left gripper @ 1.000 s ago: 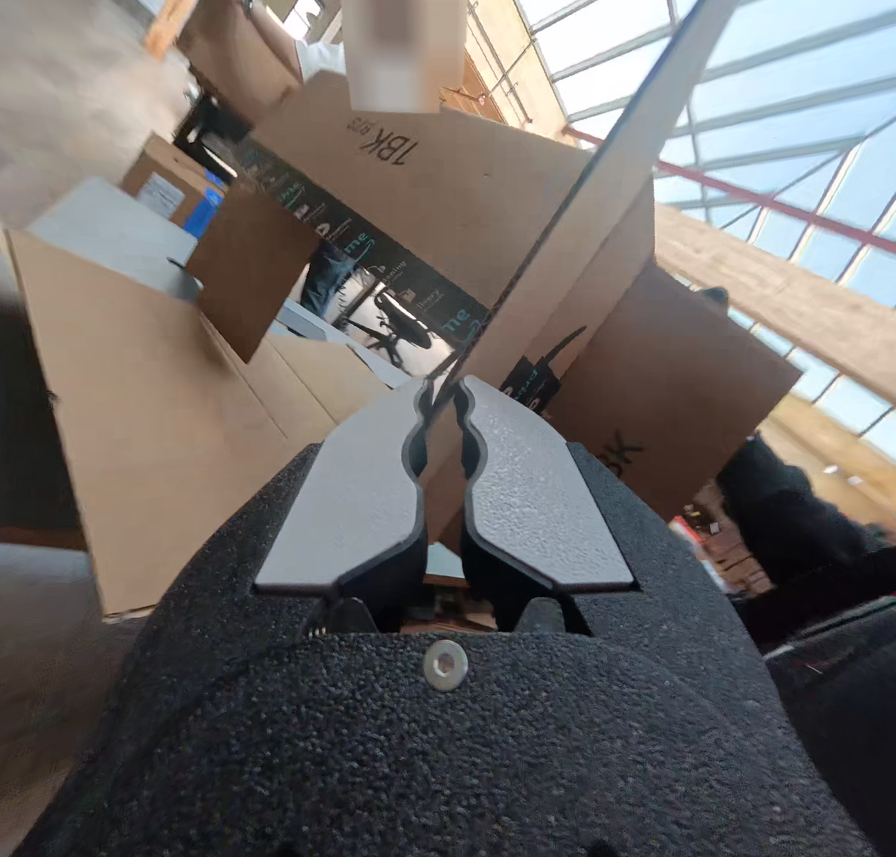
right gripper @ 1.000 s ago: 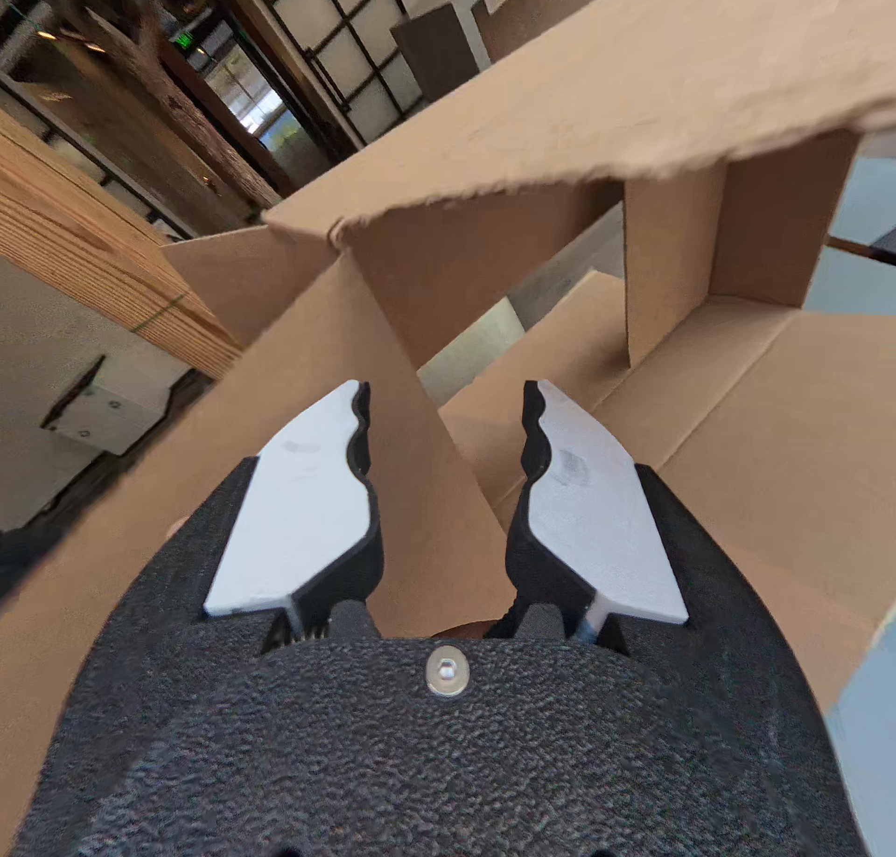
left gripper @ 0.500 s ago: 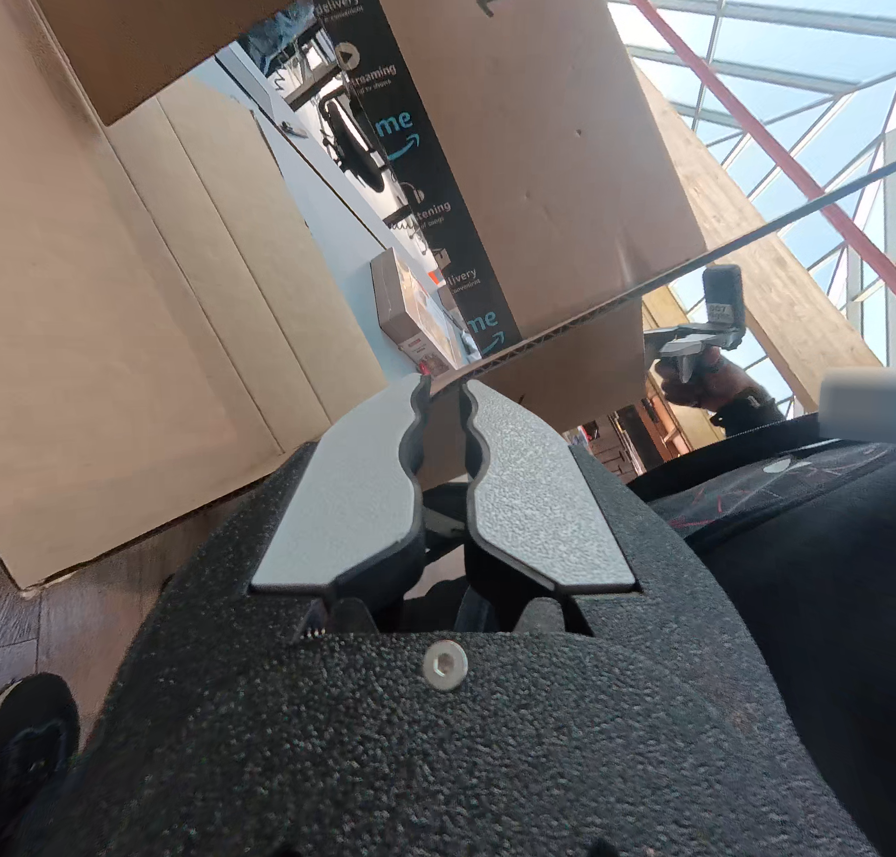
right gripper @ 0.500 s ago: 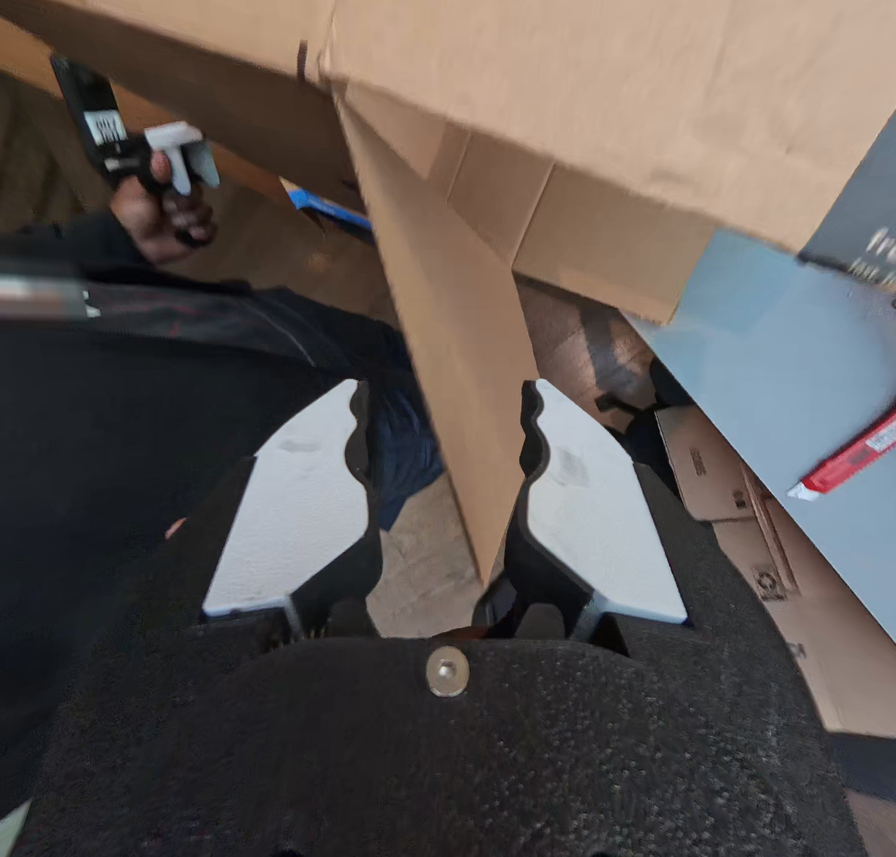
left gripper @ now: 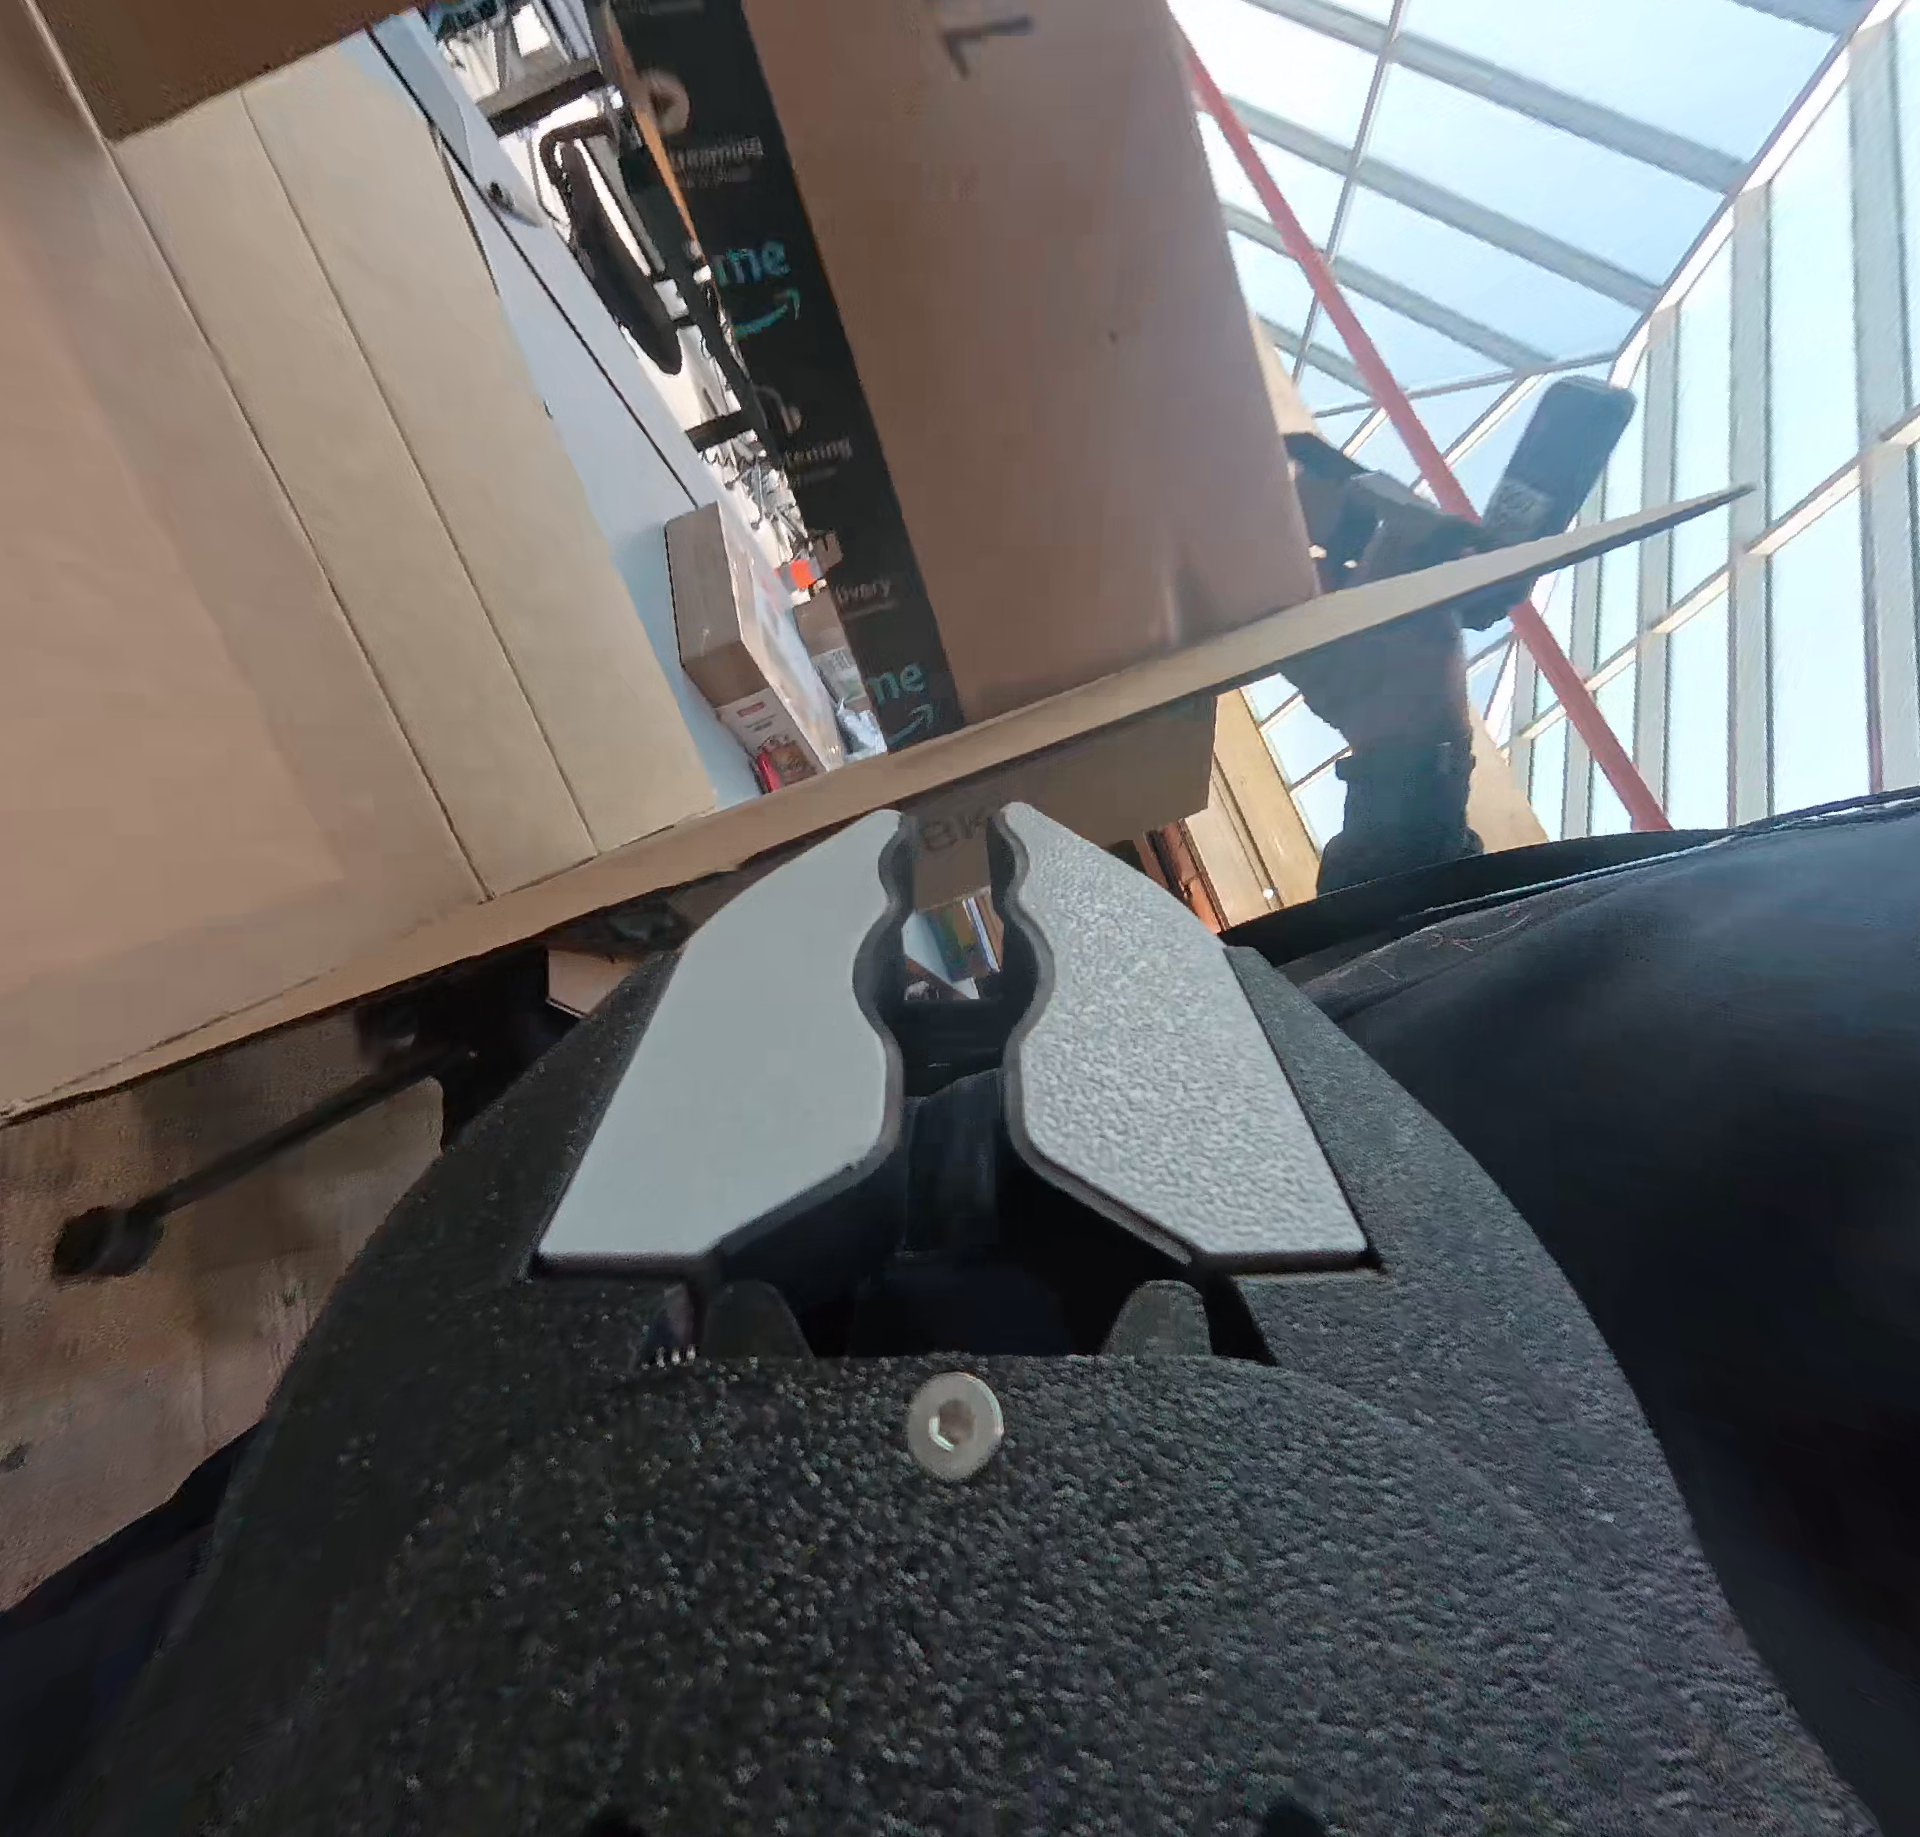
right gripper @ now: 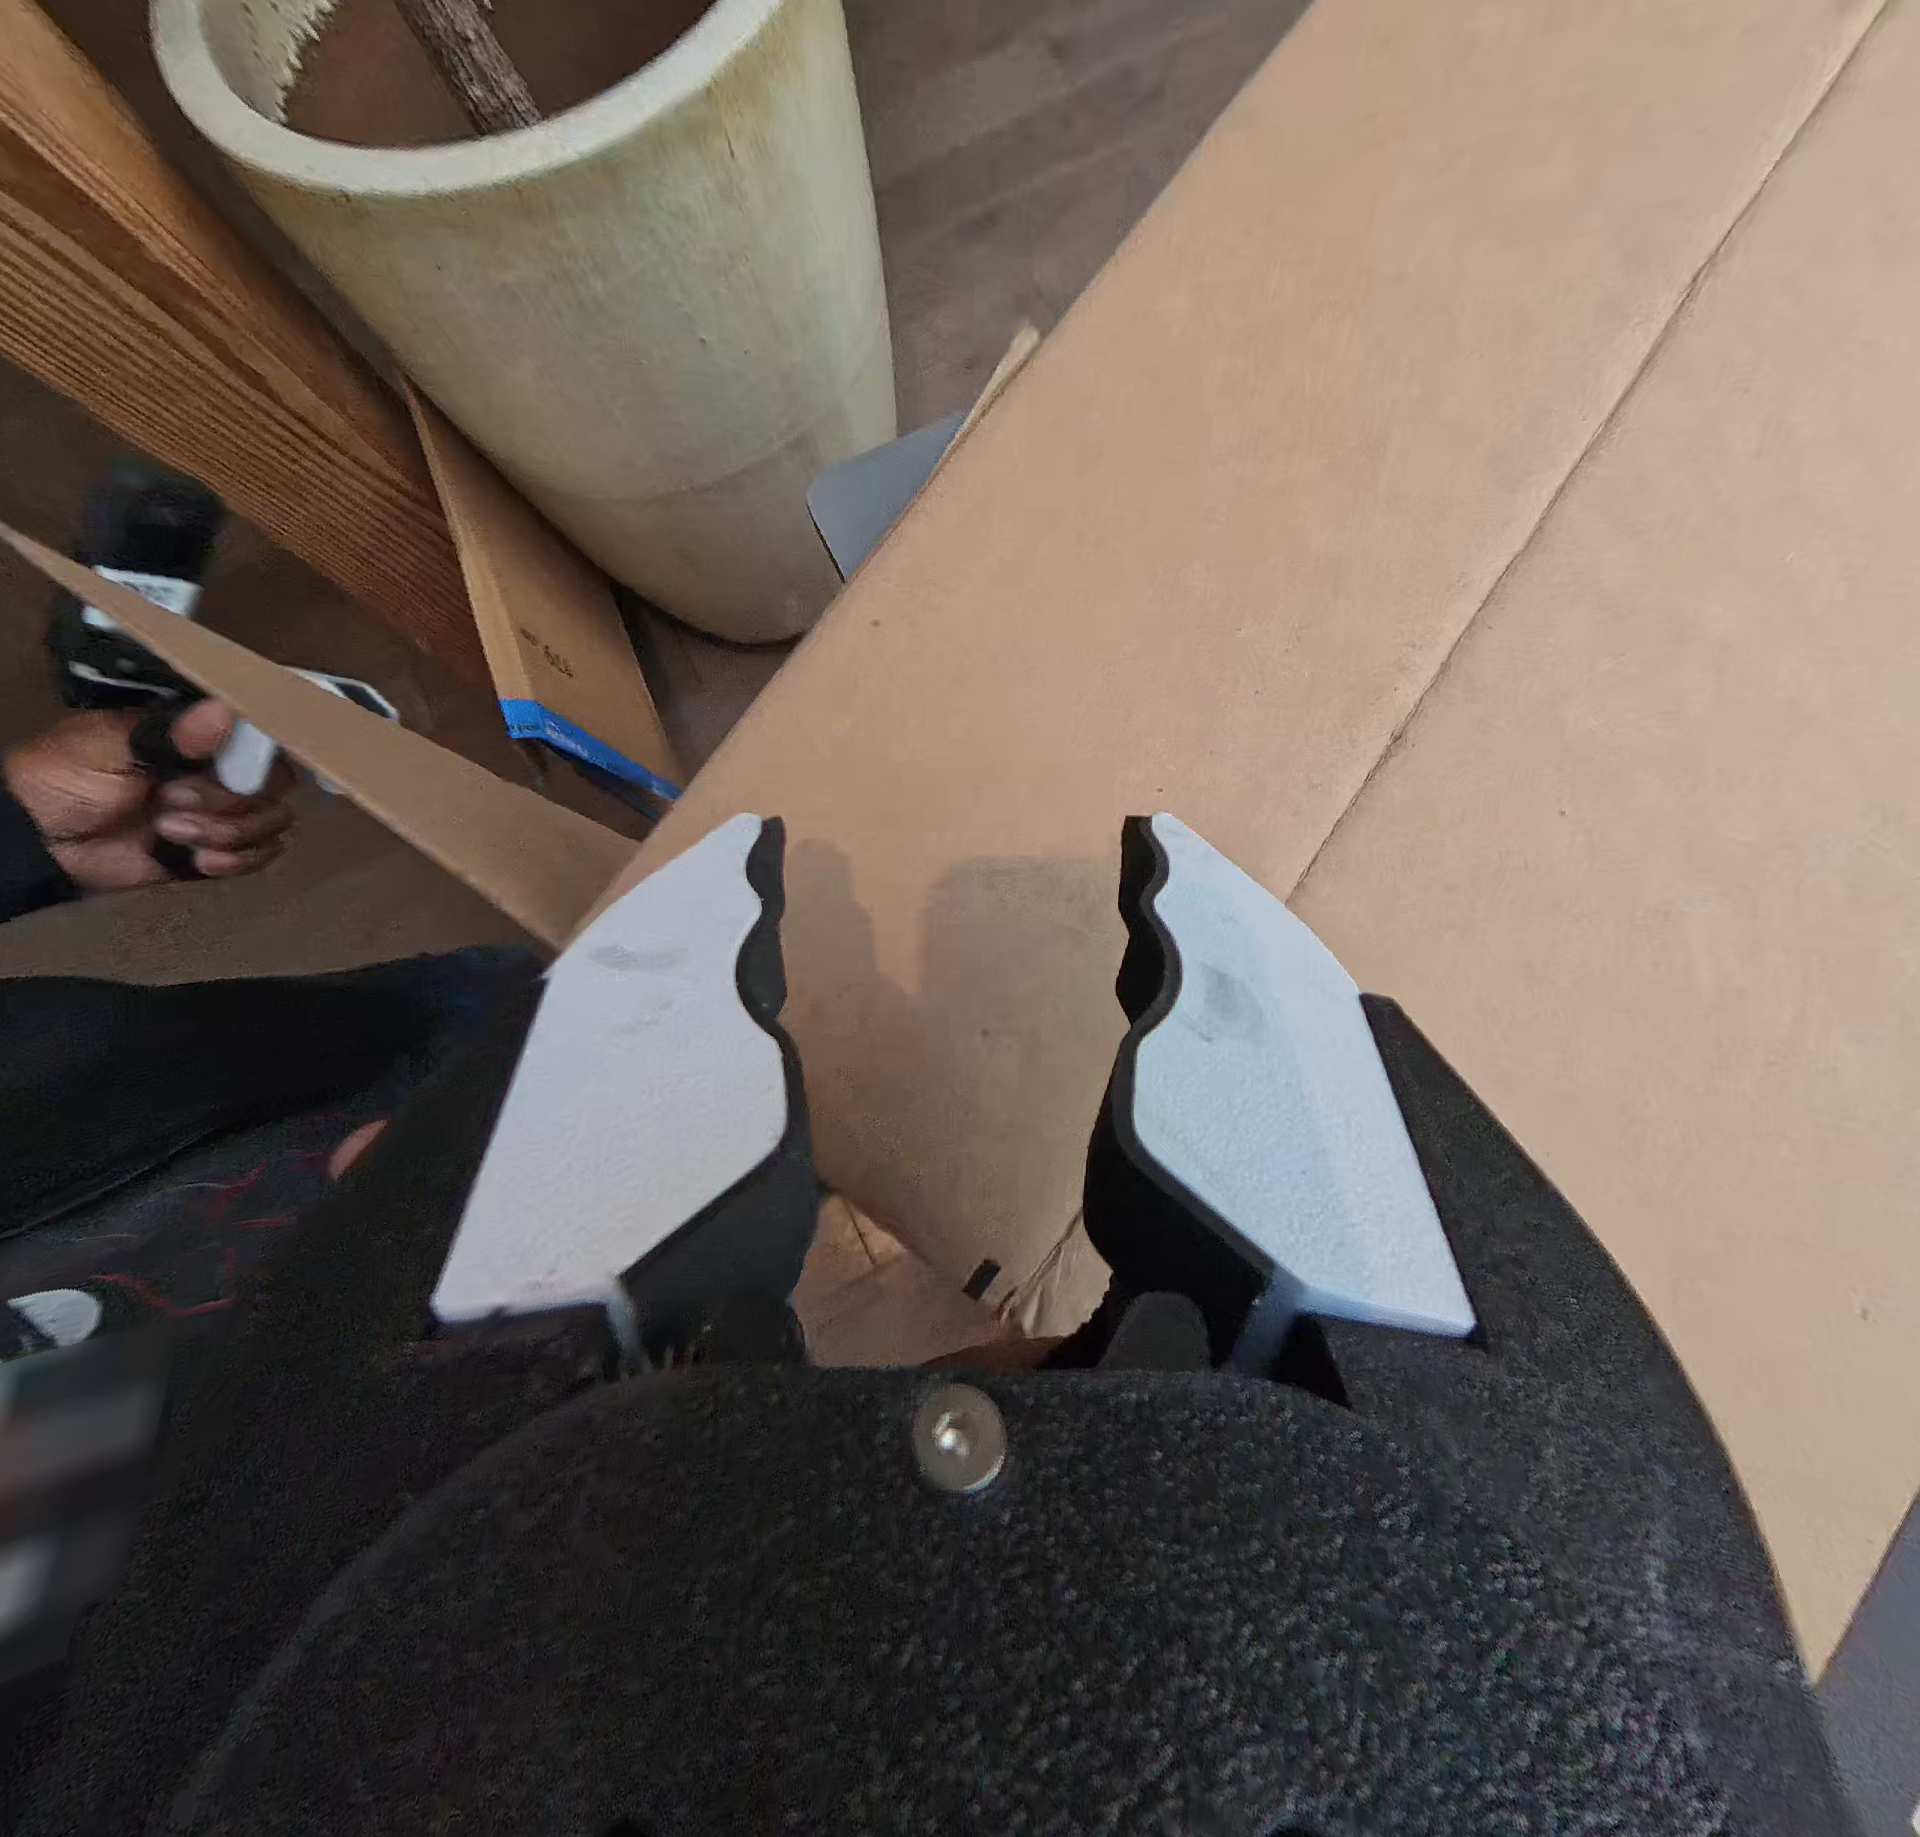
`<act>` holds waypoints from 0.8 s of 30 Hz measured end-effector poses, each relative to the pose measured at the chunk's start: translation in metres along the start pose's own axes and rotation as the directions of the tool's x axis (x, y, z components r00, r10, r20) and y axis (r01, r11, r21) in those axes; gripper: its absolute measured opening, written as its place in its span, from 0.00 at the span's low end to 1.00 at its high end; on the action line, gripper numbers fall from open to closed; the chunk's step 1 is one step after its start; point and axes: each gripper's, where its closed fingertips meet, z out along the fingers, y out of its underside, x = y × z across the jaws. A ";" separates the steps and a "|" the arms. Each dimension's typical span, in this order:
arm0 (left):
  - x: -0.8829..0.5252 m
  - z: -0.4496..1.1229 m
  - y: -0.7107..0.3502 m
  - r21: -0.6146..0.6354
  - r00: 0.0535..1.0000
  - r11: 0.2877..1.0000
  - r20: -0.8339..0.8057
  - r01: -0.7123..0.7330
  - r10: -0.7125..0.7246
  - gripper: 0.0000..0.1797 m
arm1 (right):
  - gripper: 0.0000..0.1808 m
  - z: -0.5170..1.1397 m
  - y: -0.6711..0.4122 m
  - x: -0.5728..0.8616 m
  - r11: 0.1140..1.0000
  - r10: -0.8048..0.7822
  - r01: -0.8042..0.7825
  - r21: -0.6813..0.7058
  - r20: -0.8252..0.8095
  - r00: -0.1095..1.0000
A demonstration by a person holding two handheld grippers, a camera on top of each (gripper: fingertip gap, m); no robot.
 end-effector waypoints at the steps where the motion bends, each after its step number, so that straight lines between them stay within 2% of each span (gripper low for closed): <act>1: 0.002 -0.011 -0.008 0.020 1.000 1.000 0.009 -0.013 0.013 0.09 | 0.34 0.013 0.006 0.000 0.998 -0.001 0.000 -0.059 -0.018 1.000; 3: -0.001 -0.032 -0.028 0.046 0.998 0.999 0.065 -0.018 0.015 0.18 | 0.37 0.030 0.023 -0.001 0.987 -0.027 0.019 -0.159 -0.048 0.998; 5: 0.000 -0.044 -0.052 0.044 0.996 0.998 0.083 -0.041 0.037 0.21 | 0.37 0.031 0.022 -0.002 0.991 -0.029 0.020 -0.130 -0.069 0.997; 9: -0.013 -0.020 -0.106 -0.053 0.995 0.998 0.101 -0.022 0.028 0.40 | 0.37 0.029 0.027 0.001 0.984 0.002 -0.016 -0.180 -0.079 0.997; 11: -0.021 0.016 -0.127 -0.136 0.998 0.991 0.057 0.012 -0.005 0.44 | 0.37 0.028 0.028 0.001 0.977 0.023 -0.042 -0.211 -0.093 0.995; 17: -0.060 0.160 -0.157 -0.307 0.963 0.930 -0.109 0.203 -0.246 0.55 | 0.38 0.029 0.028 -0.001 0.958 0.091 -0.132 -0.256 -0.166 0.982; 23: -0.091 0.266 -0.172 -0.316 0.885 0.874 -0.168 0.370 -0.435 0.63 | 0.40 0.028 0.024 0.001 0.946 0.222 -0.283 -0.160 -0.316 0.922; 24: -0.089 0.277 -0.175 -0.315 0.871 0.867 -0.183 0.387 -0.456 0.64 | 0.43 0.025 0.025 -0.001 0.937 0.251 -0.318 -0.146 -0.350 0.902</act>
